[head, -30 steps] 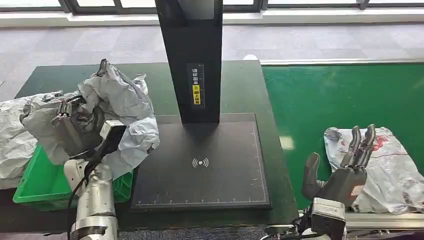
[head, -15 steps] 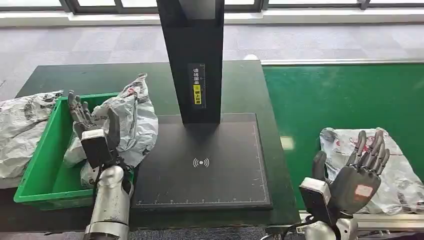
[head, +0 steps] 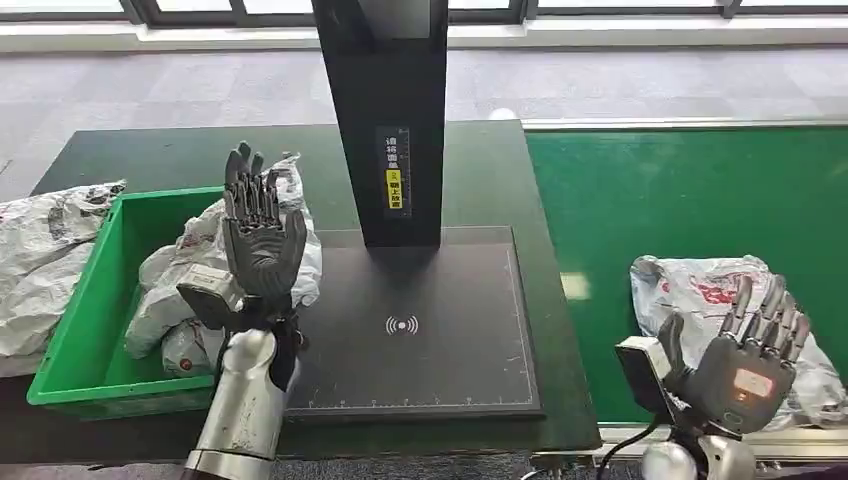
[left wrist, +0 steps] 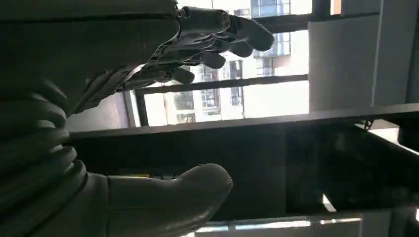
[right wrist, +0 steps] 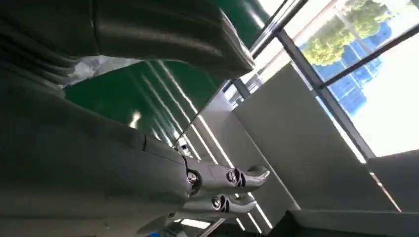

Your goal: Moved the parcel from conveyor to table for the left to box.

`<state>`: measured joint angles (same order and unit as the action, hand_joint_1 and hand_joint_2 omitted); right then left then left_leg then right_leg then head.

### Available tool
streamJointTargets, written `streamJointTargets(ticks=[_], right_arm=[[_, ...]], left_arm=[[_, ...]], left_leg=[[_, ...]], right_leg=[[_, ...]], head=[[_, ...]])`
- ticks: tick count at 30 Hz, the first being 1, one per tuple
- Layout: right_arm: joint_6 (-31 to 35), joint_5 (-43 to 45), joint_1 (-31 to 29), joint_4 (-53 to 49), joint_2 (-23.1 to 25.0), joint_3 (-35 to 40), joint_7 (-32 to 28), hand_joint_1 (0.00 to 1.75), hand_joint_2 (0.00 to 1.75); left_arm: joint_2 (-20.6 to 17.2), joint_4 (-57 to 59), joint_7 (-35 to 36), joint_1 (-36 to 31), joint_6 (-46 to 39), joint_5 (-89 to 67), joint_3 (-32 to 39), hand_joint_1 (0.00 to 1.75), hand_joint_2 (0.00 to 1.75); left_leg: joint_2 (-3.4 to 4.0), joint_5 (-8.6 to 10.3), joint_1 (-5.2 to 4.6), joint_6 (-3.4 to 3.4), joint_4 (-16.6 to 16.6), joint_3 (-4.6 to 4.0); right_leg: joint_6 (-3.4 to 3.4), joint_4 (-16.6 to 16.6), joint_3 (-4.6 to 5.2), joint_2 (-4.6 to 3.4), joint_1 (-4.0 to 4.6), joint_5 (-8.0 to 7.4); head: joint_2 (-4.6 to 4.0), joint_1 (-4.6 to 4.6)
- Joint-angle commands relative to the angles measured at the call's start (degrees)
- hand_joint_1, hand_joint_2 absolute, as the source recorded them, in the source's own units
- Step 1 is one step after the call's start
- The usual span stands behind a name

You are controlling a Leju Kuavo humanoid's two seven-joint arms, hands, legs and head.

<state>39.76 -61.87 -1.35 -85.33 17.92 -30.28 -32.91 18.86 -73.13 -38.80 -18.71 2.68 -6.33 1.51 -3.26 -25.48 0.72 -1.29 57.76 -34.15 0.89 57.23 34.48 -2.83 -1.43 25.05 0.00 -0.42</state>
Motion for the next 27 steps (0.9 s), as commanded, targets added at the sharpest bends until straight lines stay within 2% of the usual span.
streamJointTargets(ticks=[1,4,7,9,11,13,14,15,18,19,20,22,24,26,27], right_arm=[[0.2,-8.5,-6.5,5.8,2.1,-15.7,4.2,0.0,0.0],[0.2,-12.7,-8.0,8.9,2.1,-19.7,6.8,0.0,0.0],[0.2,-14.1,-9.3,10.8,2.1,-22.6,6.6,0.0,0.0],[0.2,-17.9,-9.6,13.1,1.4,-23.9,10.9,0.0,0.0],[0.2,-18.2,-9.7,15.7,0.0,-24.4,12.9,0.0,0.0],[0.2,-18.2,-9.7,15.7,0.0,-24.4,12.9,0.0,0.0],[0.2,-18.2,-9.7,15.7,0.0,-24.4,12.9,0.0,0.0],[0.2,-18.2,-9.7,15.7,0.0,-24.4,12.9,0.0,0.0],[0.2,-17.6,-10.1,18.1,-1.0,-25.3,14.1,0.0,0.0],[0.2,-13.0,-10.7,22.1,-1.9,-24.7,12.0,0.0,0.0],[0.2,-4.6,-11.9,30.7,-4.8,-22.2,8.6,0.0,0.0],[-4.6,6.0,-13.0,36.5,-7.2,-19.0,5.4,0.0,0.0],[-4.6,6.9,-13.3,37.6,-7.8,-18.4,5.1,0.0,0.0],[-9.8,13.8,-14.2,41.7,-9.5,-16.8,3.2,0.0,0.0],[-10.3,14.2,-14.3,42.7,-10.0,-16.6,3.3,0.0,0.0]], left_arm=[[1.1,-2.8,-1.2,6.4,8.4,2.8,-4.2,0.0,1.75],[1.1,-3.5,-1.2,6.8,13.1,4.6,-5.7,0.0,1.75],[1.1,-4.1,-1.2,7.0,13.5,4.9,-6.6,0.0,1.75],[1.1,-4.8,-1.2,7.3,16.4,5.6,-7.3,0.0,1.75],[1.1,-5.3,-1.1,7.7,17.1,5.9,-7.6,0.0,1.75],[1.1,-5.3,-1.1,7.7,17.1,5.9,-7.6,0.0,1.75],[1.1,-5.3,-1.1,7.7,17.1,5.9,-7.6,0.0,1.75],[1.1,-5.3,-1.1,7.7,17.1,5.9,-7.6,0.0,1.75],[1.1,-5.5,-1.1,7.9,18.2,6.2,-7.6,0.0,1.75],[1.1,-5.8,-1.1,8.1,18.2,6.2,-7.7,0.0,1.75],[1.1,-6.3,-1.1,8.5,18.3,6.1,-7.6,0.0,1.75],[1.1,-7.0,-1.2,9.0,18.2,5.4,-7.5,0.0,1.75],[1.1,-7.1,-1.2,9.1,18.3,5.4,-7.4,0.0,1.75],[1.1,-6.9,-1.2,9.0,18.4,5.0,-7.2,0.0,1.75],[1.1,-6.7,-1.2,8.9,18.4,5.0,-7.1,0.0,1.75]], left_leg=[[0.36,-0.07,-0.04,0.09,-0.2,0.31],[0.28,-0.05,-0.02,0.06,-0.1,0.24],[0.26,-0.06,0.01,0.07,-0.2,0.3],[0.24,-0.05,-0.02,0.08,-0.2,0.3],[0.4,-0.09,0.0,0.09,-0.2,0.4],[0.21,-0.04,0.02,0.05,-0.1,0.25],[0.45,-0.07,0.02,0.12,-0.3,0.51],[0.19,-0.04,-0.02,0.07,-0.2,0.27],[0.42,-0.11,-0.04,0.11,-0.3,0.41],[0.31,-0.08,0.0,0.08,-0.2,0.29],[0.45,-0.09,-0.02,0.11,-0.3,0.44],[0.4,-0.06,0.02,0.09,-0.2,0.37],[0.55,-0.09,0.04,0.11,-0.2,0.37],[0.51,-0.07,-0.04,0.11,-0.2,0.32],[0.8,-0.1,-0.05,0.17,-0.4,0.54]], right_leg=[[-0.06,-0.2,-0.3,0.09,0.04,0.01],[-0.05,-0.2,-0.23,0.04,0.02,0.0],[-0.07,-0.2,-0.31,0.13,0.07,0.01],[-0.06,-0.2,-0.31,0.11,0.05,0.01],[-0.07,-0.3,-0.4,0.08,0.08,0.0],[-0.03,-0.2,-0.25,0.06,0.06,0.01],[-0.1,-0.4,-0.53,0.24,0.13,0.01],[-0.04,-0.2,-0.27,0.12,0.05,0.03],[-0.06,-0.3,-0.4,0.08,0.05,0.02],[-0.03,-0.2,-0.3,0.06,0.06,0.02],[-0.05,-0.3,-0.43,0.07,0.08,0.02],[-0.02,-0.4,-0.35,-0.03,0.09,-0.04],[-0.02,-0.4,-0.36,-0.15,0.12,-0.08],[-0.01,-0.3,-0.29,-0.09,0.02,-0.03],[-0.07,-0.5,-0.5,-0.02,0.07,-0.05]], head=[[0.0,0.02],[0.0,0.0],[0.0,0.0],[0.0,0.02],[0.0,0.02],[0.0,0.02],[0.0,0.02],[0.0,0.02],[0.0,0.02],[0.0,0.02],[0.0,0.02],[0.0,0.02],[0.0,0.02],[0.0,0.02],[0.0,0.02]])
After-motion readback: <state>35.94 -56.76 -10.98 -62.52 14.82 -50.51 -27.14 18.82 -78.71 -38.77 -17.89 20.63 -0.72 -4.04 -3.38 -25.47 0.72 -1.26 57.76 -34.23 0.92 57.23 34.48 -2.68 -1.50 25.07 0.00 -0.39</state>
